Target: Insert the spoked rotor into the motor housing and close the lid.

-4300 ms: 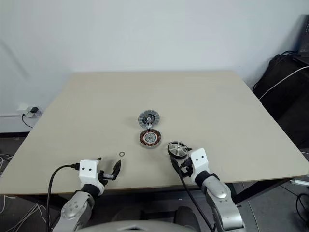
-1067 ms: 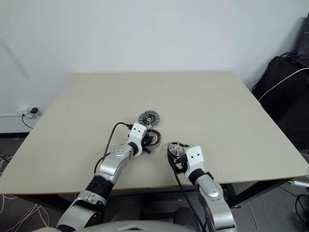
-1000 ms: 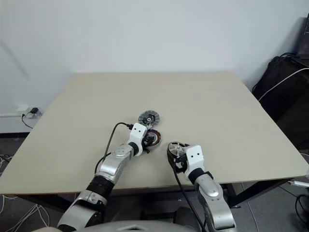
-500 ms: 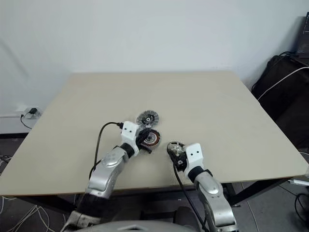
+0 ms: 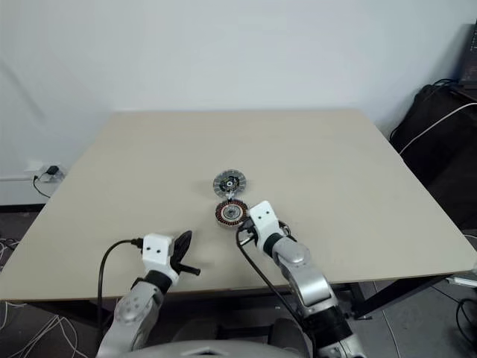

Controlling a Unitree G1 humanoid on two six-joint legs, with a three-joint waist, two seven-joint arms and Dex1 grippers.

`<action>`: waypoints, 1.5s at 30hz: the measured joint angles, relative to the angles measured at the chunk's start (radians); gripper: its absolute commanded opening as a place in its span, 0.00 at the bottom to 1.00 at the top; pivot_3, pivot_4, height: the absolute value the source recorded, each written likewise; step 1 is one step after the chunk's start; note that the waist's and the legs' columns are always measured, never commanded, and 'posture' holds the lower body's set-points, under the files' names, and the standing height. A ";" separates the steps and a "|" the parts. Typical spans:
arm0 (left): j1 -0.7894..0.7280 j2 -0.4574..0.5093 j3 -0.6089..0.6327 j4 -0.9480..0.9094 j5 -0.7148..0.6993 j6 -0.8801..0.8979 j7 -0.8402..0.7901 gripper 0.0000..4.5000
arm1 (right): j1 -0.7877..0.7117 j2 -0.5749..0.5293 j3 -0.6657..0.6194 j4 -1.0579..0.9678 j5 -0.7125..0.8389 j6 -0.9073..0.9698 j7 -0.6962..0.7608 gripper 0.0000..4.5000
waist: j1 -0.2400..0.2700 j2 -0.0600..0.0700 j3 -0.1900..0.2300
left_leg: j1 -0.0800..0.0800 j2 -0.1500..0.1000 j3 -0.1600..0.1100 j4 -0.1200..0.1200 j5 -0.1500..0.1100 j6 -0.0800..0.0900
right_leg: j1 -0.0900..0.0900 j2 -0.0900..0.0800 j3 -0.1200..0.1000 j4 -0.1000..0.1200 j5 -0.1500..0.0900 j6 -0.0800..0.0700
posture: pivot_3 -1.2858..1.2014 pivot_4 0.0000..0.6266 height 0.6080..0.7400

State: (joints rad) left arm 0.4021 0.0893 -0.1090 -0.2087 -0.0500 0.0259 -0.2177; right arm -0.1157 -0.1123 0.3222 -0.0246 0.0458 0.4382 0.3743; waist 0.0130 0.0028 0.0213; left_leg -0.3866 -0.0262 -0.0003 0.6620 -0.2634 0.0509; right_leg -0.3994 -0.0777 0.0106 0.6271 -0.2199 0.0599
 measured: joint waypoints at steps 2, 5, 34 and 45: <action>0.027 0.005 0.003 0.000 0.004 -0.025 0.006 0.00 | -0.042 0.013 0.026 0.039 -0.006 0.010 0.010 0.00 | 0.000 0.000 0.000 | -0.001 0.000 0.000 0.000 0.000 0.000 | -0.001 0.000 0.000 0.000 0.000 0.000 | 0.52 0.00 1.00; 0.050 -0.001 0.007 0.000 0.003 -0.037 0.019 0.00 | -0.100 0.032 0.038 0.092 -0.016 0.024 0.015 0.00 | -0.001 0.000 0.000 | -0.006 0.000 0.000 0.001 0.000 0.000 | -0.007 0.001 0.000 0.001 0.003 -0.004 | 0.52 0.00 1.00; 0.043 -0.028 0.001 0.000 -0.045 -0.030 0.014 0.00 | -0.243 0.091 0.003 0.330 -0.035 0.018 0.004 0.00 | -0.027 0.001 -0.001 | -0.008 -0.001 0.000 0.001 0.001 0.000 | -0.009 0.007 0.000 0.002 0.003 -0.004 | 0.52 0.00 1.00; 0.045 -0.028 -0.001 0.003 -0.045 -0.025 0.013 0.00 | -0.265 0.110 0.005 0.341 -0.047 0.004 0.018 0.00 | -0.028 0.001 -0.001 | -0.008 -0.001 0.000 0.001 0.001 -0.001 | -0.009 0.007 0.000 0.002 0.004 -0.004 | 0.52 0.00 1.00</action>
State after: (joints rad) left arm 0.4466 0.0611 -0.1103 -0.2055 -0.0955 0.0006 -0.2044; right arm -0.3810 -0.0019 0.3275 0.3160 -0.0015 0.4423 0.3926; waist -0.0149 0.0040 0.0204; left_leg -0.3947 -0.0267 0.0000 0.6626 -0.2627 0.0503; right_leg -0.4088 -0.0706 0.0109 0.6295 -0.2163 0.0558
